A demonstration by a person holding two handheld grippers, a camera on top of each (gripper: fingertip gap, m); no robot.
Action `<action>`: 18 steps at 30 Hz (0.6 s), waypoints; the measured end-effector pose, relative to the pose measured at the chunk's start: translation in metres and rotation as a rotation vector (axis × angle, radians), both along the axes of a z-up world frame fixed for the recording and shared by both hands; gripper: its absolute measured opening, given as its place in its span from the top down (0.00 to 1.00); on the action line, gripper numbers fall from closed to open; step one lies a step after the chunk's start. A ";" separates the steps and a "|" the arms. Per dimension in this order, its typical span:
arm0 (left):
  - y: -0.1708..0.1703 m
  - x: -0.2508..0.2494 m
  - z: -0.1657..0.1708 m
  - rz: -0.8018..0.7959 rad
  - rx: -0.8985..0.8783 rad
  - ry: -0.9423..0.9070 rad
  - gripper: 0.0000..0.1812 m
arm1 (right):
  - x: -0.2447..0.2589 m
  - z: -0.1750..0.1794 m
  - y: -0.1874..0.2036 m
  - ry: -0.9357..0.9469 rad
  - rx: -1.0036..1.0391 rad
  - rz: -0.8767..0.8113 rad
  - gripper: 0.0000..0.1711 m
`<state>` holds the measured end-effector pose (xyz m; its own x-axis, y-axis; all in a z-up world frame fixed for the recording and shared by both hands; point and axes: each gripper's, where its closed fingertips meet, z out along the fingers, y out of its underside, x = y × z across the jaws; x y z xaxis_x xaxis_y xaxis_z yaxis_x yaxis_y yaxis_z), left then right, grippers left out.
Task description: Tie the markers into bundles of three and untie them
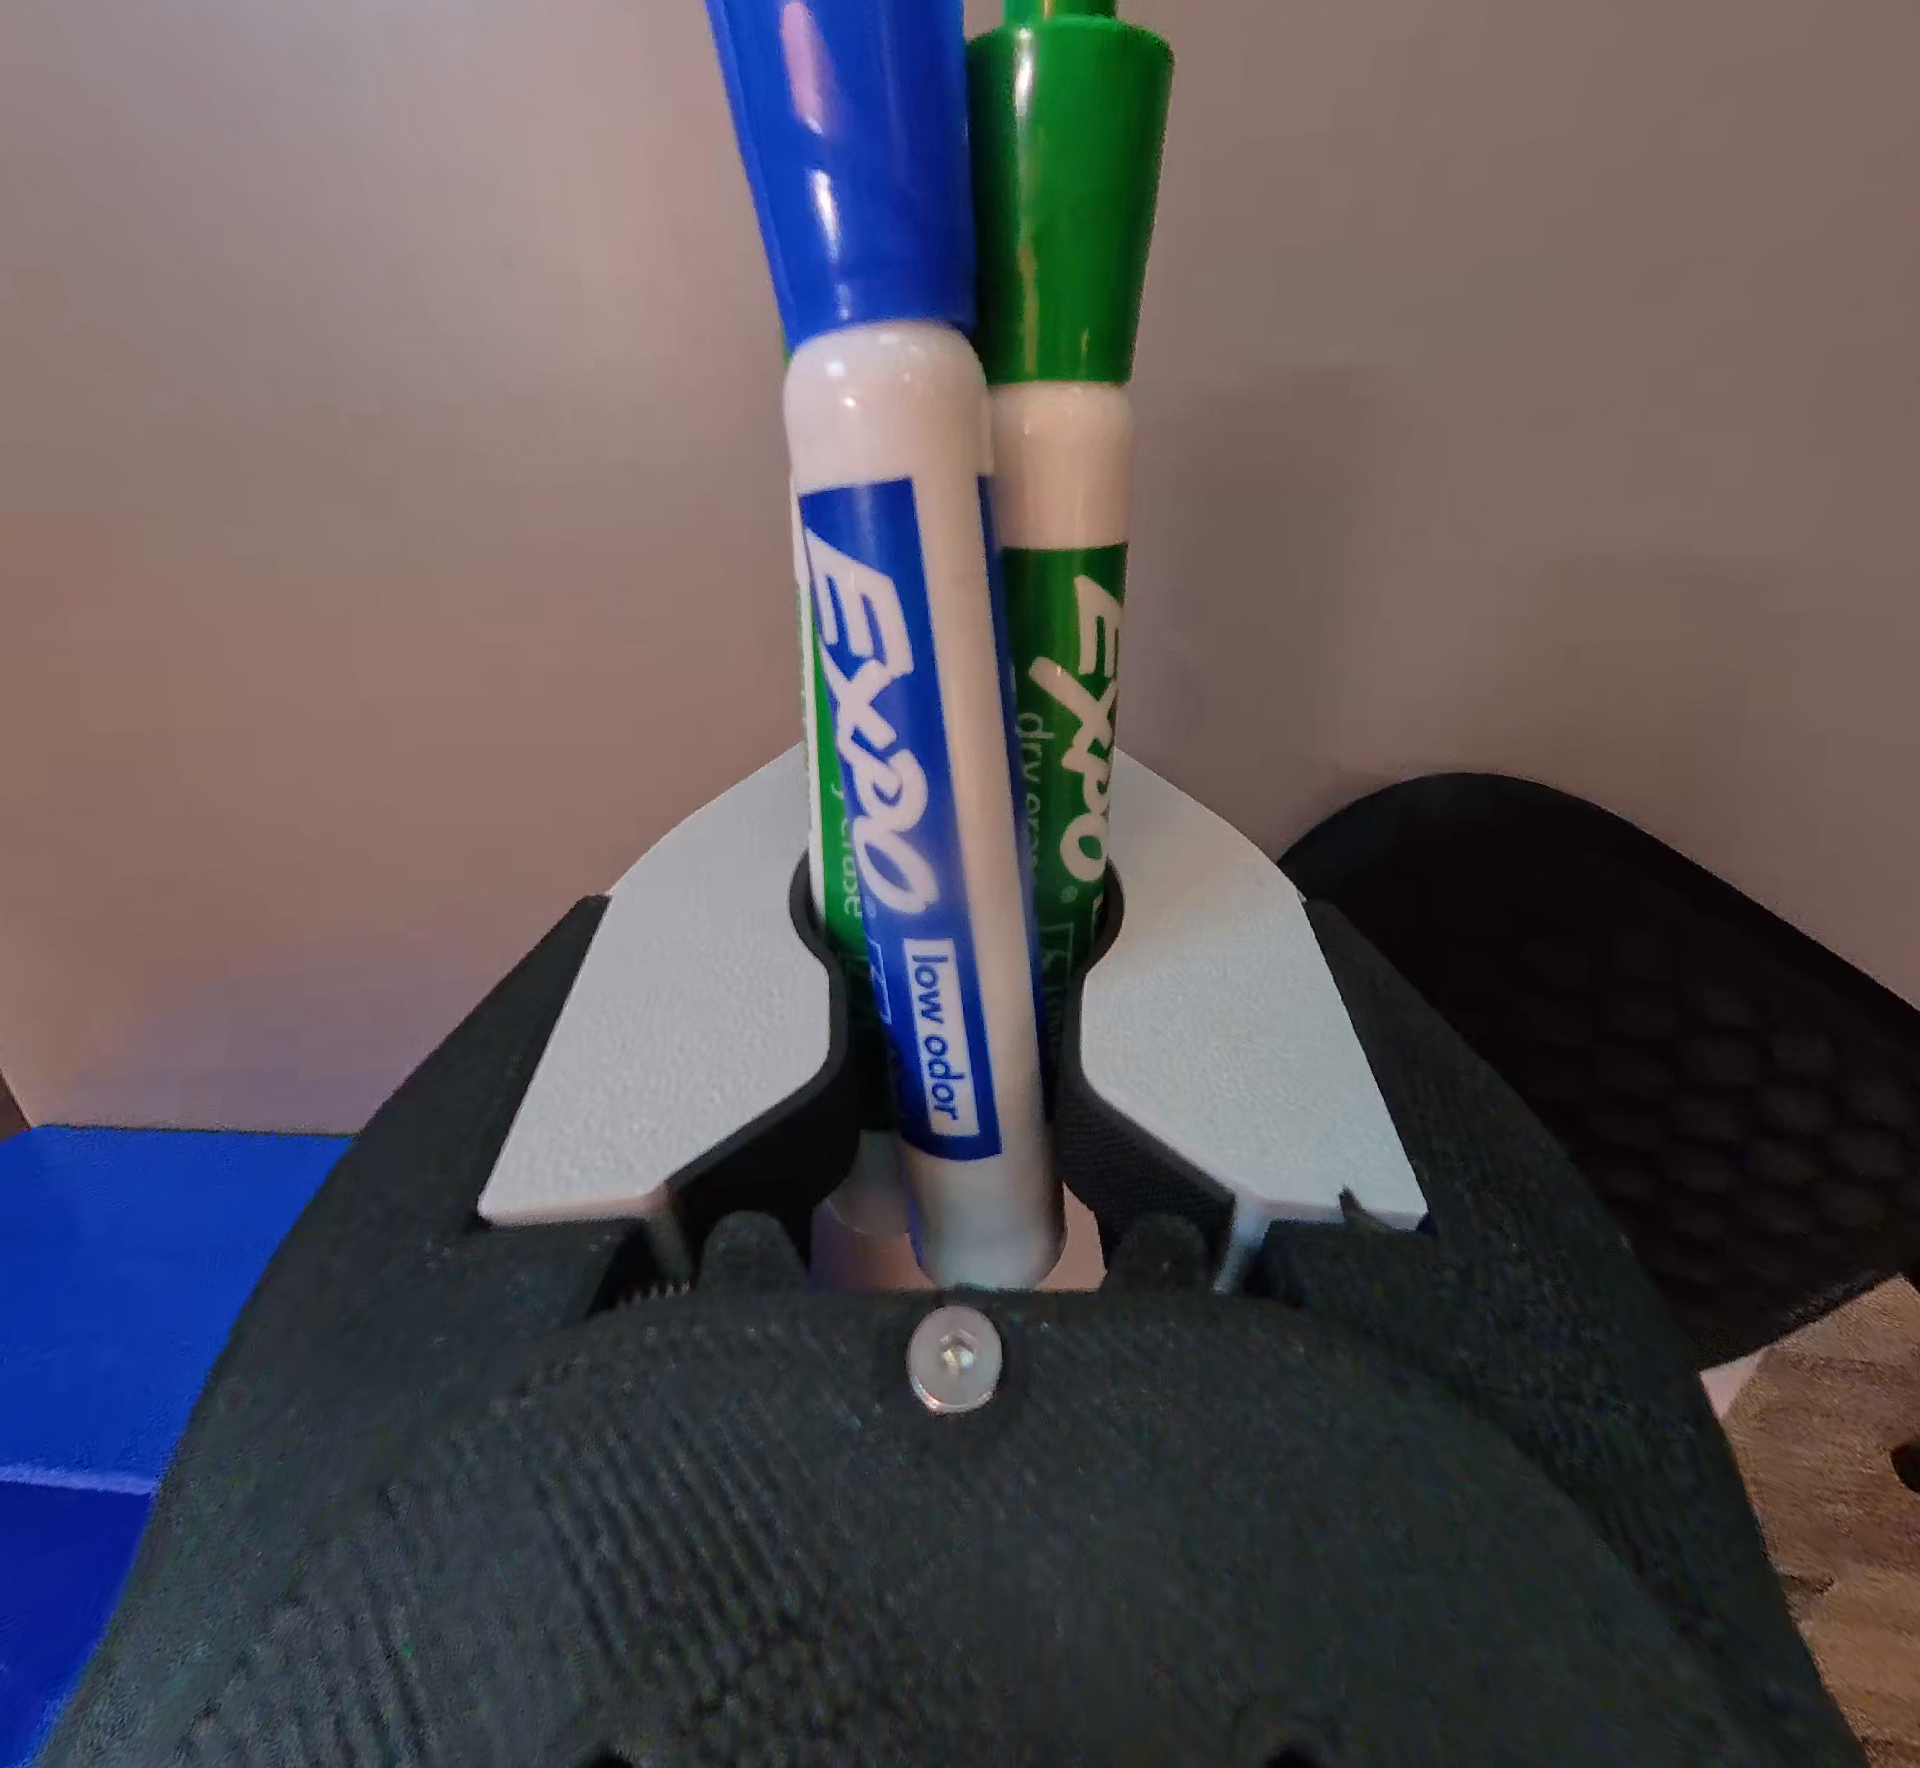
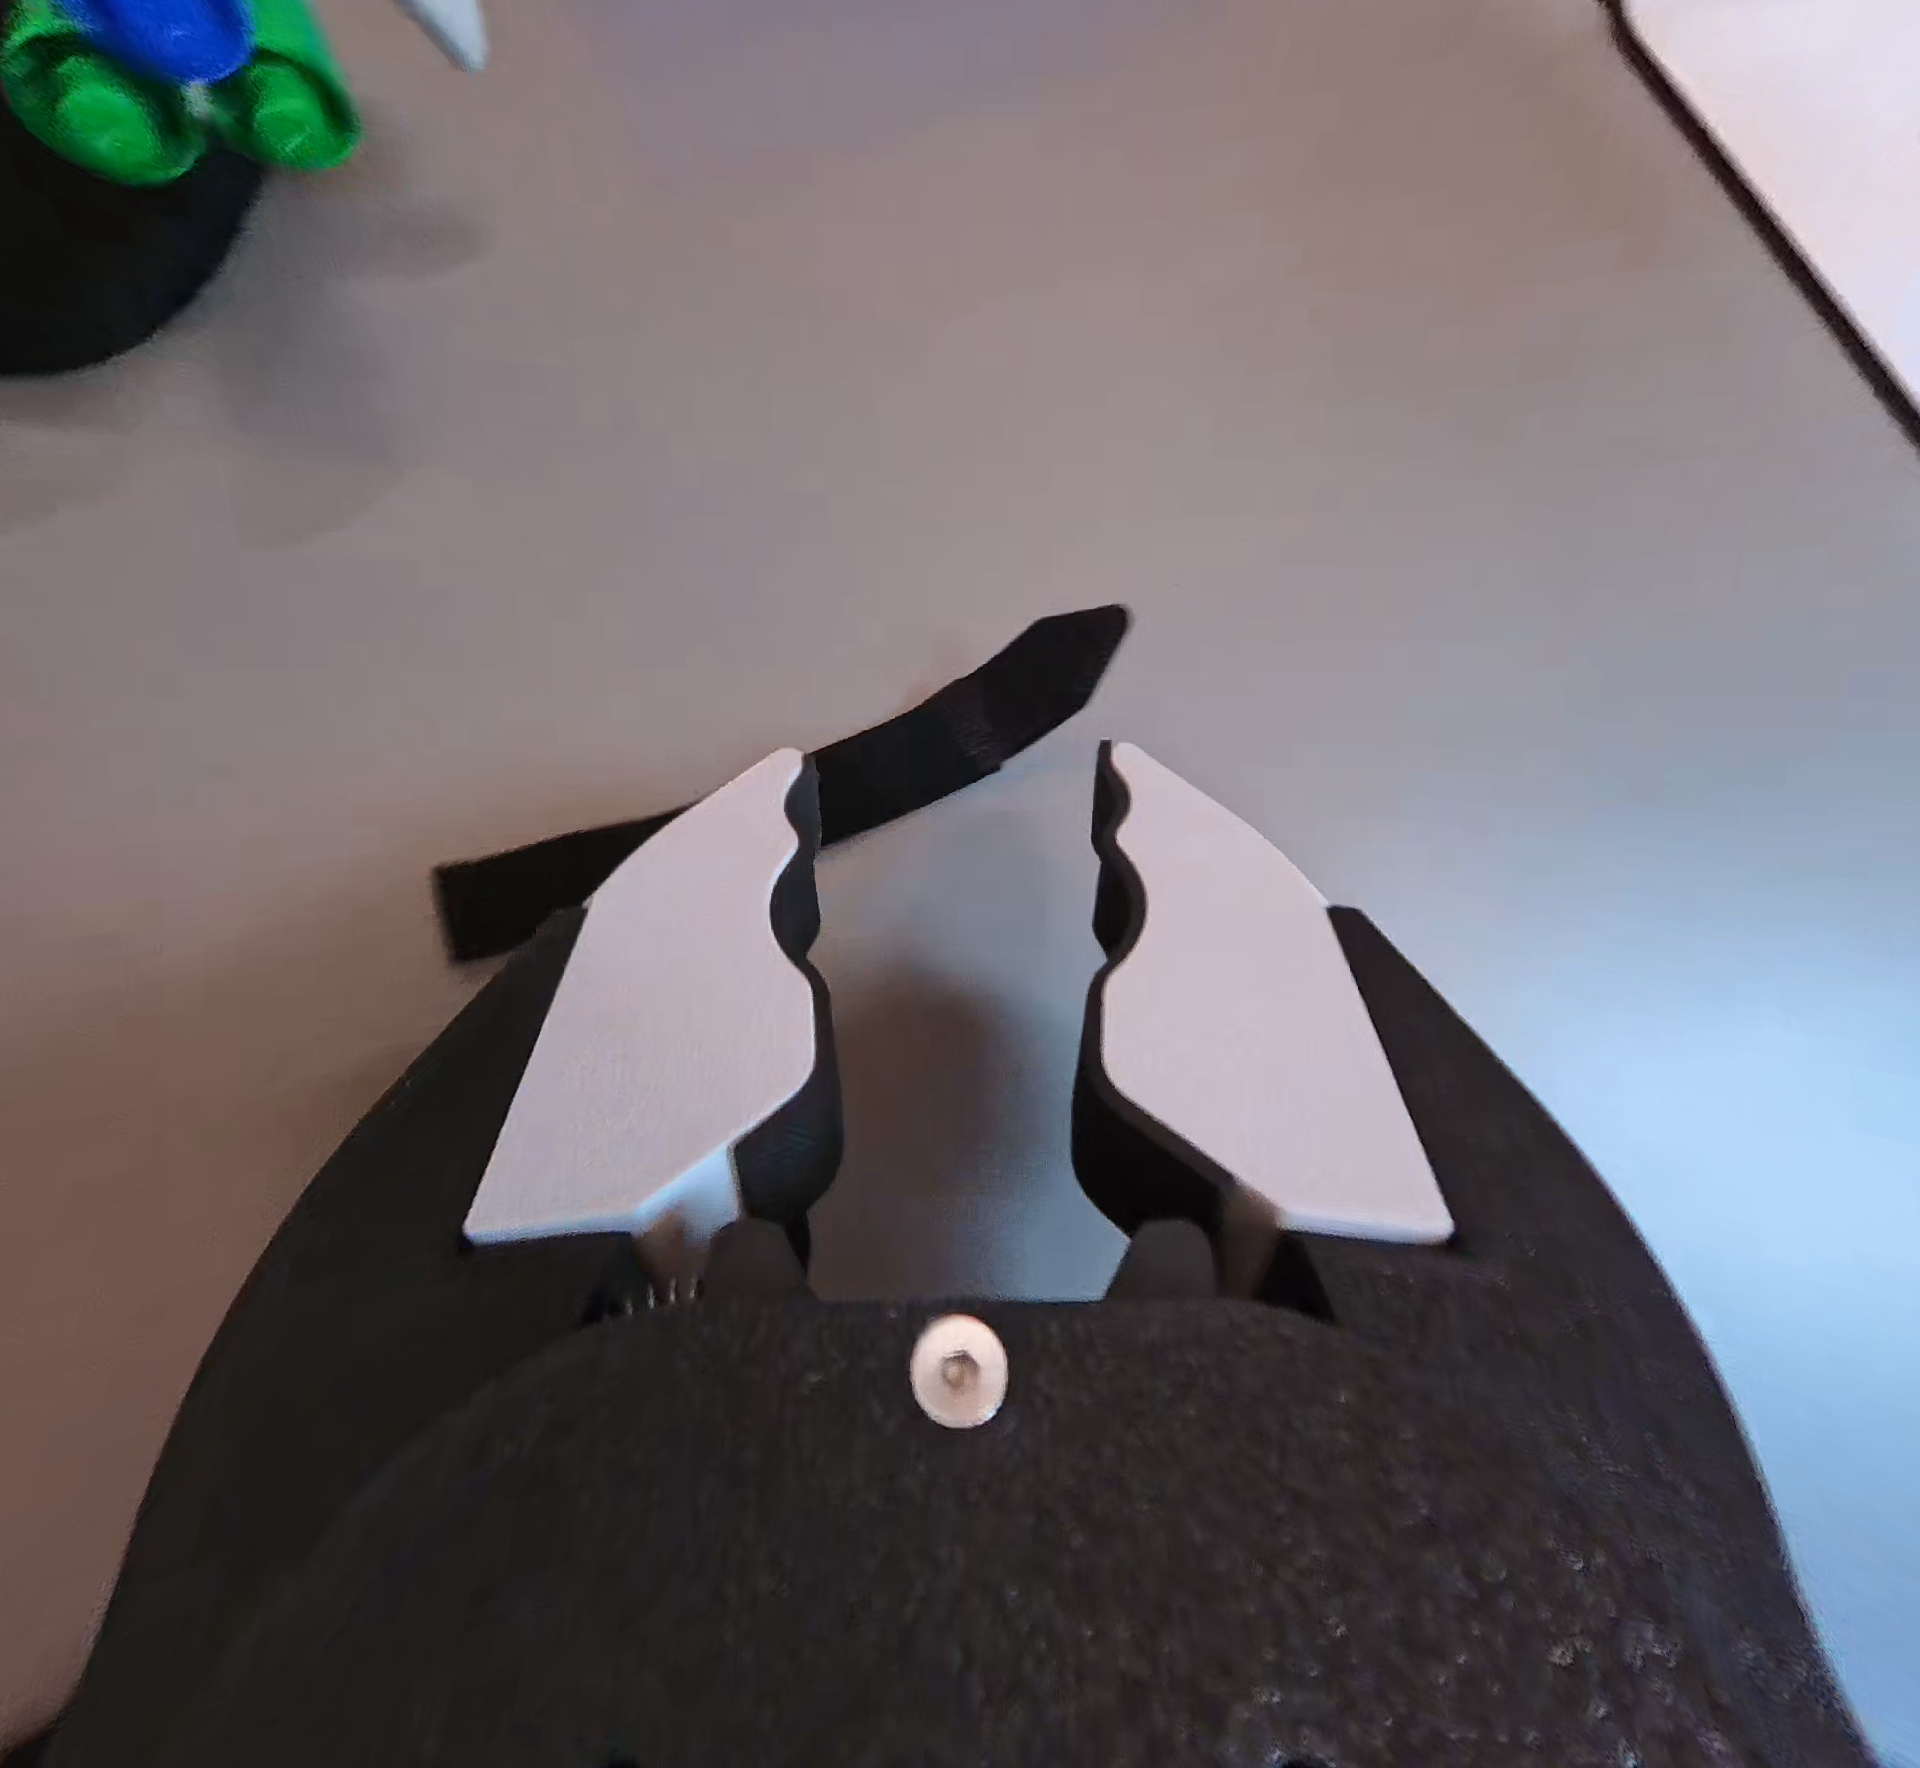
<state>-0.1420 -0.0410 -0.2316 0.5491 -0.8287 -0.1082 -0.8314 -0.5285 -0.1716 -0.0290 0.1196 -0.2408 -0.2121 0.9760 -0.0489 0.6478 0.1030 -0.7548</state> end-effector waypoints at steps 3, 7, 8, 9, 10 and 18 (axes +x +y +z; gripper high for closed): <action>0.005 0.001 -0.004 -0.005 0.000 0.003 0.76 | -0.019 -0.008 0.014 -0.010 -0.028 -0.063 0.73; 0.004 -0.002 -0.007 -0.009 -0.011 0.016 0.76 | -0.043 0.005 0.019 0.077 0.029 -0.021 0.99; 0.002 -0.003 -0.007 -0.006 -0.014 0.020 0.76 | -0.048 0.021 0.018 0.144 0.079 0.000 0.99; 0.002 -0.005 -0.006 -0.003 -0.013 0.024 0.76 | -0.053 0.042 0.018 0.227 0.151 0.009 0.99; 0.001 -0.008 -0.005 0.001 -0.012 0.028 0.76 | -0.057 0.064 0.019 0.297 0.244 0.013 0.99; 0.006 -0.009 0.001 0.016 0.027 0.025 0.76 | -0.020 0.071 -0.091 0.475 0.743 0.380 0.99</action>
